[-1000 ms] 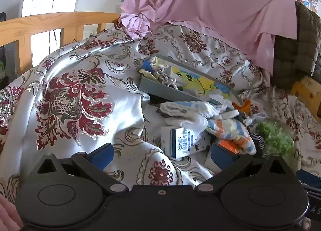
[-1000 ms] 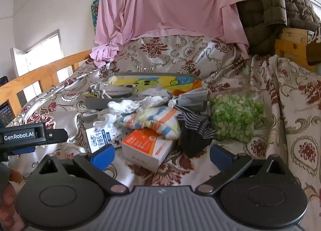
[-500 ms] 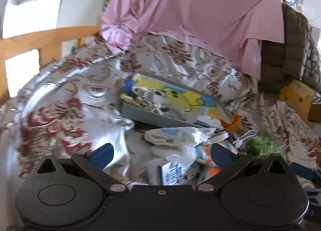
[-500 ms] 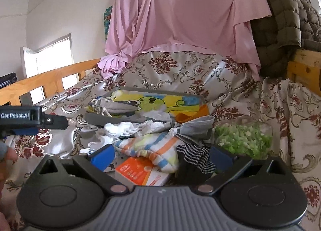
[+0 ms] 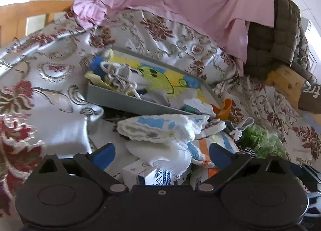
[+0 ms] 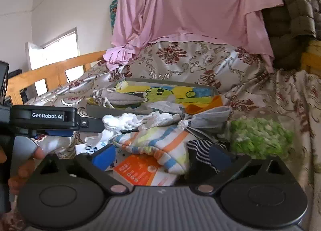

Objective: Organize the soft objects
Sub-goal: 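Grasp a white cloth with the left tool while the right grasps the striped towel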

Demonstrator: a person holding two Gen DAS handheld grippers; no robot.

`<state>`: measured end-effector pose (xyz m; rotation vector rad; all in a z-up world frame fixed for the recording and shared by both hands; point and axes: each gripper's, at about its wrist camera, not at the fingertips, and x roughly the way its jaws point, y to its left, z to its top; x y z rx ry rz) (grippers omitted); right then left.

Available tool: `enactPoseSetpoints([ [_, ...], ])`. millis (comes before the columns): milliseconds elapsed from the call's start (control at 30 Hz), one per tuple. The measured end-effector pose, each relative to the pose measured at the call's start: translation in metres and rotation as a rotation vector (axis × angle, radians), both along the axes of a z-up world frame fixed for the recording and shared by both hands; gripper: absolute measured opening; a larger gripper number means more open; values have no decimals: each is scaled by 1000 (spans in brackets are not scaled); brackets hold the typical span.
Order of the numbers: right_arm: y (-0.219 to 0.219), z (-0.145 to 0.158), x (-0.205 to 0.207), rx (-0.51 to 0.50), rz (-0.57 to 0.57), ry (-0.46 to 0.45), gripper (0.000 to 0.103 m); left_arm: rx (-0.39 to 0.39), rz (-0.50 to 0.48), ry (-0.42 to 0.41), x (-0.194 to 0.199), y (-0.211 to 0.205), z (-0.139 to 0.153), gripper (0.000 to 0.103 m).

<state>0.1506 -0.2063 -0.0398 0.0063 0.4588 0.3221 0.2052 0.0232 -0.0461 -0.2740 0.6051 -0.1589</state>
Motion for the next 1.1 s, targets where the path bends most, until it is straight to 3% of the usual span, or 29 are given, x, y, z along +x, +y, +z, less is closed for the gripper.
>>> enactPoseSetpoints([
  [400, 16, -13, 38, -28, 72, 45, 82, -32, -39, 92, 25, 7, -18, 61],
  [567, 23, -19, 44, -56, 91, 67, 76, -79, -12, 115, 29, 14, -20, 53],
  [733, 22, -20, 48, -40, 87, 79, 57, -120, 12, 120, 31, 20, -20, 37],
  [867, 19, -20, 48, -25, 77, 76, 43, -113, 1, 106, 28, 18, -17, 24],
  [933, 18, -19, 48, -23, 72, 72, 31, -102, -2, 95, 26, 16, -16, 16],
  [1100, 17, -14, 43, -11, 60, 39, 20, -111, -2, 58, 22, 16, -9, 12],
])
